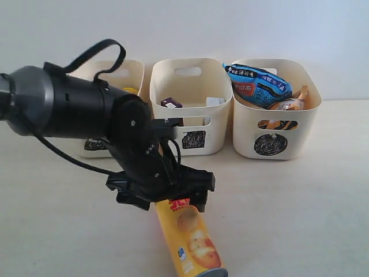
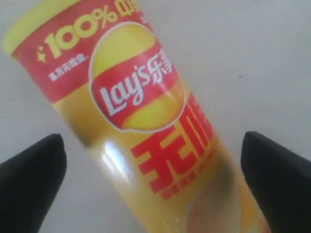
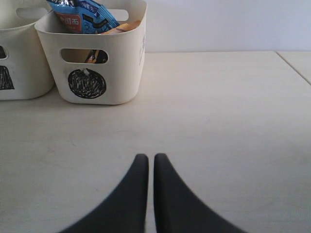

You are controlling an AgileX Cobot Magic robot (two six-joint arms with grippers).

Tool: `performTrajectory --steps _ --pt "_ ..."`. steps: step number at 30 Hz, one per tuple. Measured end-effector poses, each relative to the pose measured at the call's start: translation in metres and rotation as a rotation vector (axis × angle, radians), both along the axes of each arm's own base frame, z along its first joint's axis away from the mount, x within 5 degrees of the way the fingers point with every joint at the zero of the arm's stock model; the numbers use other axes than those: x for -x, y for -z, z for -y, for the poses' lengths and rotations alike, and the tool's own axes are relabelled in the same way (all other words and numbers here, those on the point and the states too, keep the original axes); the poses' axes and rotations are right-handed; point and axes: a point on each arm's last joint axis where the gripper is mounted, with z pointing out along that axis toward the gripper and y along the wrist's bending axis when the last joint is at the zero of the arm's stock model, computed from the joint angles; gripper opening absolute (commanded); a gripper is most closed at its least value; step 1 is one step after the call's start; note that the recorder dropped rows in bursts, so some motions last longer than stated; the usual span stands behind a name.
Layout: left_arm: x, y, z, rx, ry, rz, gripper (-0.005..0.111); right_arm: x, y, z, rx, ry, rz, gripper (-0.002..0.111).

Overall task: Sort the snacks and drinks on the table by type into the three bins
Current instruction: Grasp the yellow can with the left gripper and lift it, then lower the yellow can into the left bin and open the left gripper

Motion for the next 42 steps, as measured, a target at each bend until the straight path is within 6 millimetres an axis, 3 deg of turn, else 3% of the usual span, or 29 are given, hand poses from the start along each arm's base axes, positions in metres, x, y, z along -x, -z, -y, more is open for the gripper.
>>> performTrajectory --steps 7,9,10,11,12,13,17,19,22,25,29,34,35,42 --pt "-0.007 0.031 0.003 -0.063 -0.007 -0.014 0.083 0.0 0.0 0.0 0.0 0.0 0.0 0.001" --pt "-0.008 0.037 0.003 -0.075 -0.008 -0.022 0.074 0.0 0.0 0.0 0.0 0.0 0.0 0.001" --pt "-0.008 0.039 0.003 -0.078 -0.01 -0.026 0.067 0.0 0.0 0.0 0.0 0.0 0.0 0.001" --pt "-0.008 0.04 0.003 -0.08 -0.01 -0.028 0.051 0.0 0.0 0.0 0.0 0.0 0.0 0.001" --pt "-0.009 0.041 0.003 -0.082 -0.009 -0.028 0.02 0.0 0.0 0.0 0.0 0.0 0.0 0.001" --pt "-0.008 0.042 0.002 -0.099 0.005 -0.033 0.005 0.0 0.0 0.0 0.0 0.0 0.0 0.001" --pt "-0.002 0.037 -0.004 -0.18 0.118 -0.075 0.004 0.0 0.0 0.0 0.0 0.0 0.0 0.001" --pt "0.002 0.019 -0.007 -0.192 0.182 -0.063 0.004 0.0 0.0 0.0 0.0 0.0 0.0 0.001" --pt "0.008 -0.042 -0.015 -0.125 0.252 0.075 0.004 0.0 0.0 0.0 0.0 0.0 0.0 0.001" --pt "0.007 -0.106 -0.048 -0.058 0.209 0.241 0.004 0.0 0.0 0.0 0.0 0.0 0.0 0.001" --pt "-0.015 -0.158 -0.104 -0.012 0.059 0.509 0.004 0.0 0.0 0.0 0.0 0.0 0.0 0.001" --pt "-0.052 -0.176 -0.139 0.014 -0.051 0.742 0.004 0.0 0.0 0.0 0.0 0.0 0.0 0.001" --pt "-0.068 -0.178 -0.147 0.014 -0.084 0.776 0.004 0.0 0.0 0.0 0.0 0.0 0.0 0.001" --pt "-0.141 -0.173 -0.162 -0.003 -0.146 0.886 0.004 0.0 0.0 0.0 0.0 0.0 0.0 0.001"
